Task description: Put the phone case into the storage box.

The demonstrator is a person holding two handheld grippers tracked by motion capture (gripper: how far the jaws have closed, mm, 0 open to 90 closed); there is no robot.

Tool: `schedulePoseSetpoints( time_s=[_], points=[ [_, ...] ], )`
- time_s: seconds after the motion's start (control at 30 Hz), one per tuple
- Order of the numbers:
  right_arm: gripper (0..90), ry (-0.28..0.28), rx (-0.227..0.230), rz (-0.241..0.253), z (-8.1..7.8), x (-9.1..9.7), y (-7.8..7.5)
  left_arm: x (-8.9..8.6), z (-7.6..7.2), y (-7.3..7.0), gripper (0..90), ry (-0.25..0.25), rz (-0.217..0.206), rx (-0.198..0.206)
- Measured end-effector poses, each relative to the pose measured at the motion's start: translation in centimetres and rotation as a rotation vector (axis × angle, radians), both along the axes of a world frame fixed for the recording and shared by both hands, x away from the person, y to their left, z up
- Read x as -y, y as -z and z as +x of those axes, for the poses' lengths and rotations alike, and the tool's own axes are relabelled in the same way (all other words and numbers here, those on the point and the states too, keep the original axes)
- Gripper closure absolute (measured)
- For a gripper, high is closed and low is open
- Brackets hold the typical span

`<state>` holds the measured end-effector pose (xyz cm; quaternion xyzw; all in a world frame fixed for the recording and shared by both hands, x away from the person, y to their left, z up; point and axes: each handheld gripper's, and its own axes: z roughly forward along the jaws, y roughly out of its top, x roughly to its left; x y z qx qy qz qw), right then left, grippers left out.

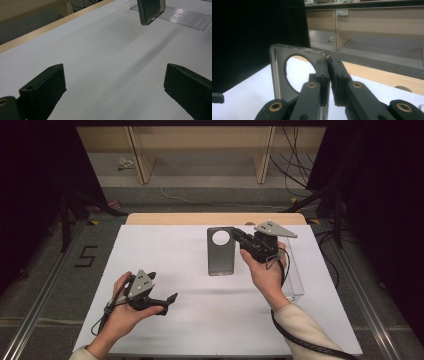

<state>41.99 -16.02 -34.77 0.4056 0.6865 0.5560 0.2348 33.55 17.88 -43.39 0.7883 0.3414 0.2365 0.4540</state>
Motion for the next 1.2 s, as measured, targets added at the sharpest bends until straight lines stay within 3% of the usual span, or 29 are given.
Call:
schedulePoseSetpoints(
  time_s=[1.2],
  points=[
    [84.9,0.039,0.018,0.006,0.3,1.4,-0.8,-0.2,0.1,0.0,3.4,-0.010,-0.002,0.004]
  ],
)
